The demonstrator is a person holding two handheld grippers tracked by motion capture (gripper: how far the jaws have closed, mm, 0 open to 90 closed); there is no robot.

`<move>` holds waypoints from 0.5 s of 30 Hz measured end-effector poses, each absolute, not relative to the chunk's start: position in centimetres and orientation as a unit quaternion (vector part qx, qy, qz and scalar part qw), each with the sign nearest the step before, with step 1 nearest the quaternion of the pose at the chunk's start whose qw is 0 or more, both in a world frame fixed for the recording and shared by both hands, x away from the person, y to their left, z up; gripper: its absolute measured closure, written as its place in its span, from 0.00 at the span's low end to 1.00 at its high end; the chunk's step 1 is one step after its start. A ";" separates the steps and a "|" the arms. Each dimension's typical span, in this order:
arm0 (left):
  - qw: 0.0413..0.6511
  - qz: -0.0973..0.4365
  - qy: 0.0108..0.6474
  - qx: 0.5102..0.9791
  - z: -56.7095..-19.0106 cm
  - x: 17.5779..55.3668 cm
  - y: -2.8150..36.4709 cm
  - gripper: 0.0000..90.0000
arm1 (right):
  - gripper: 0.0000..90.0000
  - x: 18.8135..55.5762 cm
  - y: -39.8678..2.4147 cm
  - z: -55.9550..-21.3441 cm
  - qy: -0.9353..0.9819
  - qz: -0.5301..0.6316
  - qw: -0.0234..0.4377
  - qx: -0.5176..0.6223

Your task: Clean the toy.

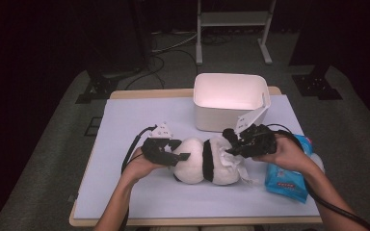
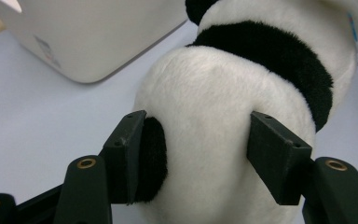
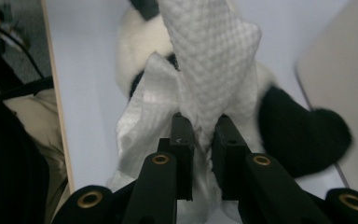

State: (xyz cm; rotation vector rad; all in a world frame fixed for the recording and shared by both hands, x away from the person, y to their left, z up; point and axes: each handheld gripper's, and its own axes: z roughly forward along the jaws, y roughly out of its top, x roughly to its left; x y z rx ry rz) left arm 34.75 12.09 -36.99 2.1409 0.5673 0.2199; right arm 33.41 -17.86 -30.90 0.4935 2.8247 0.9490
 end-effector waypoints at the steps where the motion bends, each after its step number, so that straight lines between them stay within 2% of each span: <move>1: 0.442 0.090 0.227 0.863 -37.0 34.7 12.0 0.43 | 0.88 33.2 -17.3 -31.0 0.938 0.305 0.065 0.155; 6: 0.453 0.094 0.217 0.859 -36.8 34.6 12.3 0.39 | 0.89 33.7 -16.5 -31.3 0.946 0.269 0.090 0.154; 11: 0.458 0.116 0.214 0.855 -36.8 34.4 12.6 0.22 | 0.89 35.5 -17.6 -31.7 0.937 0.282 0.091 0.186; 15: 0.445 0.112 0.225 0.859 -37.6 34.5 12.9 0.15 | 0.89 37.0 -17.6 -31.9 0.933 0.286 0.088 0.201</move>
